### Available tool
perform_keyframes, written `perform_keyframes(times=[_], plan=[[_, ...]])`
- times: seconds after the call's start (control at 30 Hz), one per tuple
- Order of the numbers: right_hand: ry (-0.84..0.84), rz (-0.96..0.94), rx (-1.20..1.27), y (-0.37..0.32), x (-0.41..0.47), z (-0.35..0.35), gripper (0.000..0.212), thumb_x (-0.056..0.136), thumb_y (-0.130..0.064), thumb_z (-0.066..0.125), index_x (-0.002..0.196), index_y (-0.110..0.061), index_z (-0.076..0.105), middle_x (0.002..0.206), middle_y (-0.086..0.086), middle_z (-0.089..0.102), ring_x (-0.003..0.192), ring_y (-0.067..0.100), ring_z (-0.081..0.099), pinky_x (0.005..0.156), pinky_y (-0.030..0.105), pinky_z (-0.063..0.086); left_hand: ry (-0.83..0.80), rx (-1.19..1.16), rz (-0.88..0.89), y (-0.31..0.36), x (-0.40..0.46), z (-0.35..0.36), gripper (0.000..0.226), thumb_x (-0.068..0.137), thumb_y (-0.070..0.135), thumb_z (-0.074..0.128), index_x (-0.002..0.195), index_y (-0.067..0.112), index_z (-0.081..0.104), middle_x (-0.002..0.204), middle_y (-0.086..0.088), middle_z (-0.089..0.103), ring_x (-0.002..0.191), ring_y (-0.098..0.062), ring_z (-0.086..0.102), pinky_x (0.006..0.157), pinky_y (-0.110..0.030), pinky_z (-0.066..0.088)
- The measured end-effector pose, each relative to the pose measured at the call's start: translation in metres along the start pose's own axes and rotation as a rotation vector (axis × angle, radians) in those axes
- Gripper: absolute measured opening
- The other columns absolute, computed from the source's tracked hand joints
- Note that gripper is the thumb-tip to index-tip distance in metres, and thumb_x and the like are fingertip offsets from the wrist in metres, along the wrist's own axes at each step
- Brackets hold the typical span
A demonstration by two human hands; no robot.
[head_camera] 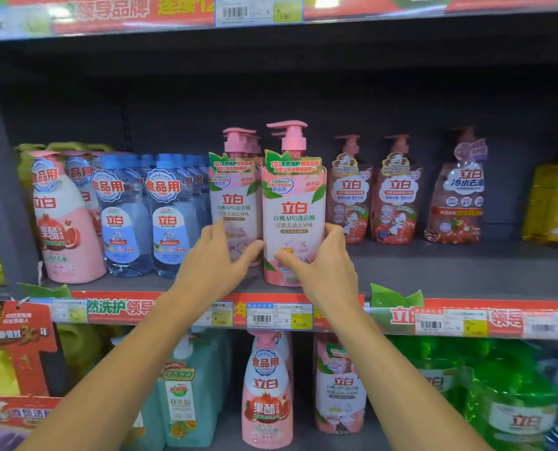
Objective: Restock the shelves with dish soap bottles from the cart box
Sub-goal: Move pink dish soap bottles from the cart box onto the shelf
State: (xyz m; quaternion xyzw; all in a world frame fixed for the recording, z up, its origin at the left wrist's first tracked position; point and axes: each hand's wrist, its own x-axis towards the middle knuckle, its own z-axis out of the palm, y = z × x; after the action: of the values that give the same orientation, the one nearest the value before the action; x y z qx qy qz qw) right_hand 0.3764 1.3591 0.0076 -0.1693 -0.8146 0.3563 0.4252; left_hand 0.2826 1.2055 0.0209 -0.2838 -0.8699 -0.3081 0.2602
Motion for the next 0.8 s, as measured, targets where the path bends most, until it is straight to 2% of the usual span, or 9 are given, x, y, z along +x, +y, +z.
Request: perform_keyframes(times=[0.1,0.2,0.3,0.47,0.8], plan=[[0.014,-0.002,-0.005,0.001,0.001,0.001,0.081,0.07,-0.051,0.083,0.129,-0.019,0.038,0.131,-0.004,0.052,0.121,0.021,0.054,0.088,0.043,0.05,-0.034,0.175,0.047,-0.002,-0.024,-0.002,0.078,0.086,0.078,0.035,0.138,0.022,0.047,0.137,0.002,0.056,0.122,-0.024,0.055,0.092,-0.042,0.047],[0.057,-0.021,-0.047,0.001,0.0,0.002,0.077,0.069,-0.05,0.084,0.124,-0.015,0.044,0.125,0.001,0.047,0.122,0.021,0.043,0.086,0.036,0.044,0.022,0.299,0.089,-0.01,-0.041,0.007,0.081,0.079,0.083,0.018,0.106,0.026,0.069,0.103,0.004,0.071,0.099,-0.022,0.065,0.077,-0.036,0.051],[0.071,-0.022,-0.09,-0.002,0.001,0.003,0.075,0.069,-0.049,0.085,0.121,-0.011,0.047,0.123,0.005,0.044,0.12,0.023,0.04,0.085,0.031,0.039,0.065,0.312,0.129,-0.018,-0.044,0.018,0.075,0.084,0.076,0.021,0.083,0.021,0.072,0.081,0.002,0.071,0.08,-0.022,0.066,0.065,-0.033,0.05],[0.018,0.014,-0.105,-0.009,0.012,0.004,0.076,0.065,-0.046,0.088,0.117,-0.007,0.048,0.12,0.008,0.053,0.115,0.029,0.055,0.089,0.044,0.051,0.15,0.333,0.145,-0.02,-0.043,0.025,0.068,0.086,0.071,0.029,0.074,0.018,0.07,0.074,0.002,0.068,0.073,-0.021,0.063,0.059,-0.031,0.045],[-0.029,0.052,-0.111,-0.013,0.028,0.015,0.073,0.072,-0.04,0.086,0.119,-0.002,0.046,0.124,0.013,0.053,0.114,0.032,0.055,0.088,0.041,0.047,0.26,0.264,0.193,-0.024,-0.043,0.033,0.06,0.087,0.065,0.035,0.071,0.017,0.069,0.068,0.004,0.066,0.066,-0.019,0.059,0.054,-0.025,0.033]])
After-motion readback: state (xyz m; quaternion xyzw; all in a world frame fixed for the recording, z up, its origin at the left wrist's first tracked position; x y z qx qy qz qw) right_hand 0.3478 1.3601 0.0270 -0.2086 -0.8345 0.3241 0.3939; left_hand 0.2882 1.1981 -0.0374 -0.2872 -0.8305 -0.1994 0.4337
